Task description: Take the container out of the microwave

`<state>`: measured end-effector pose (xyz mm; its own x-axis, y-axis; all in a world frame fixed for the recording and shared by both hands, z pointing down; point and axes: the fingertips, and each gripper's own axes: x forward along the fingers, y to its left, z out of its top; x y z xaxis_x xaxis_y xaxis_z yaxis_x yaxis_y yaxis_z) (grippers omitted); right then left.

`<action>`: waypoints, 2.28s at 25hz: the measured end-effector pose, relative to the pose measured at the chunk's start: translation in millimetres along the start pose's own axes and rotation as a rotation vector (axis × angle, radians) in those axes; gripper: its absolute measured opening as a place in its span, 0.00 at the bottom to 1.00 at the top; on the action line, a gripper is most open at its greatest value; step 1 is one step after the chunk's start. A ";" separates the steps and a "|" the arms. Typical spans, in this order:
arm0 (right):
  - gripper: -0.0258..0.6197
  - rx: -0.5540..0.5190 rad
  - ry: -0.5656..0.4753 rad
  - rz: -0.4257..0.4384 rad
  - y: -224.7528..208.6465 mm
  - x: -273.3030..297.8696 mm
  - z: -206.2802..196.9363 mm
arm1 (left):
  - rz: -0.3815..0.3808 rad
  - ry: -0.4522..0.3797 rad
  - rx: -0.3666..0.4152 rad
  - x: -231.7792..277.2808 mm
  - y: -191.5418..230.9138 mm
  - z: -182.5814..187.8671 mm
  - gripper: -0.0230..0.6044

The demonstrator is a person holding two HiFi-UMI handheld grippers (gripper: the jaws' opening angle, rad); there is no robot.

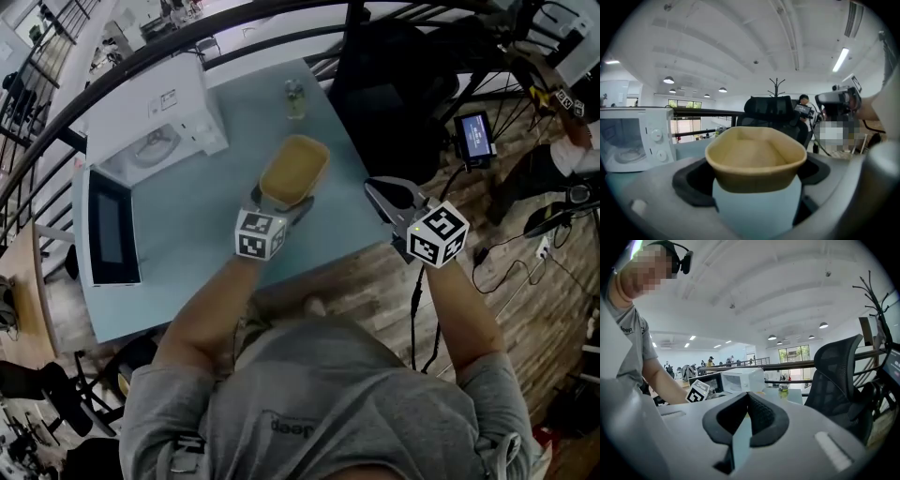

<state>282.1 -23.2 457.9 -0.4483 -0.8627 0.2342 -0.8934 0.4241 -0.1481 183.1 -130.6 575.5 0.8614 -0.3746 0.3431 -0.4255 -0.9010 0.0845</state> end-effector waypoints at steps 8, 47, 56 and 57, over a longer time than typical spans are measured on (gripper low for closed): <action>0.05 0.041 0.013 -0.028 -15.7 -13.9 -29.0 | -0.004 0.096 0.003 47.6 -10.4 -58.0 0.87; 0.05 0.133 0.039 -0.085 -27.3 -55.2 -94.4 | 0.012 0.506 0.012 105.2 -25.8 -192.0 0.90; 0.05 0.140 0.028 -0.081 -22.8 -56.9 -89.7 | -0.006 0.471 -0.038 81.9 -29.4 -180.2 0.93; 0.05 0.140 0.026 -0.080 -21.9 -56.7 -88.1 | -0.011 0.459 -0.047 76.9 -30.6 -177.8 0.93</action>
<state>324.6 40.7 532.5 -0.3778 -0.8839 0.2756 -0.9145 0.3098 -0.2601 213.0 -92.9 765.6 0.6584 -0.2197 0.7199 -0.4380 -0.8896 0.1292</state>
